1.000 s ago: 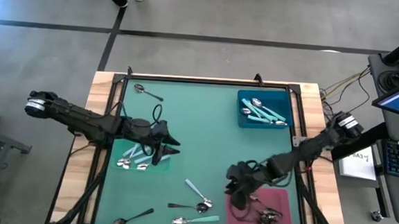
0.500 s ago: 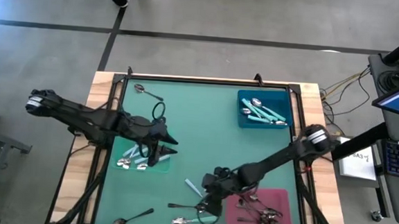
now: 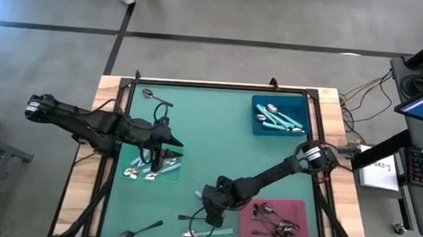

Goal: Sort silverware by color (type)
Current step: Put the blue spoon into the green bin

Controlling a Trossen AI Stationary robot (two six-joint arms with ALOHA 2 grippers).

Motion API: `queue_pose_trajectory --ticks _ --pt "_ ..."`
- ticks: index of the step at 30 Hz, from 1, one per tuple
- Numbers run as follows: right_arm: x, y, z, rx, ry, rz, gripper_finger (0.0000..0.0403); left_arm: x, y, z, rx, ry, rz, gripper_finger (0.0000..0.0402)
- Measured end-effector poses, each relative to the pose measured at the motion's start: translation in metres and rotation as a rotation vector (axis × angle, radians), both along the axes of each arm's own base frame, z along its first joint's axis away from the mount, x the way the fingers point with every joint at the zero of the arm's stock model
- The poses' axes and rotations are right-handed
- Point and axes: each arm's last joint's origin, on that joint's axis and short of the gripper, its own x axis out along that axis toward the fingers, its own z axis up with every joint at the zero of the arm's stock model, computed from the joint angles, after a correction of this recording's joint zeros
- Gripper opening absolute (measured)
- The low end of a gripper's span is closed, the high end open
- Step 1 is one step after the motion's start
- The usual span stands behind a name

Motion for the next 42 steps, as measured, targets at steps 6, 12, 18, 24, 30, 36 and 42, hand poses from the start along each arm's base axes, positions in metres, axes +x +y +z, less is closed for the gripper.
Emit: queue_pose_trajectory --ticks 6,12,18,24,30,36,42 --pt "0.001 -0.002 -0.003 -0.005 0.018 -0.003 0.0134 -0.012 0.003 0.007 0.015 -0.020 0.028 0.0152" --pt "-0.003 -0.007 -0.007 -0.034 0.062 -0.006 0.0067 -0.023 0.005 0.014 0.011 -0.054 0.034 0.0152" --pt "-0.003 -0.013 -0.008 -0.043 0.084 -0.002 0.0019 -0.030 0.007 0.019 0.004 -0.083 0.035 0.0152" --pt "-0.004 -0.025 0.013 -0.100 0.075 0.068 0.0015 -0.033 0.007 0.013 0.018 -0.020 0.034 0.0152" --pt "-0.027 -0.052 0.070 -0.362 0.071 -0.010 0.0015 -0.048 0.014 -0.009 0.077 0.222 0.180 0.0152" --pt "-0.045 -0.079 0.113 -0.539 -0.021 -0.067 0.0014 -0.045 0.015 -0.027 0.072 0.167 0.249 0.0152" --pt "-0.050 -0.109 0.122 -0.653 -0.050 -0.138 0.0014 -0.027 0.011 -0.065 0.032 -0.091 0.220 0.0152"
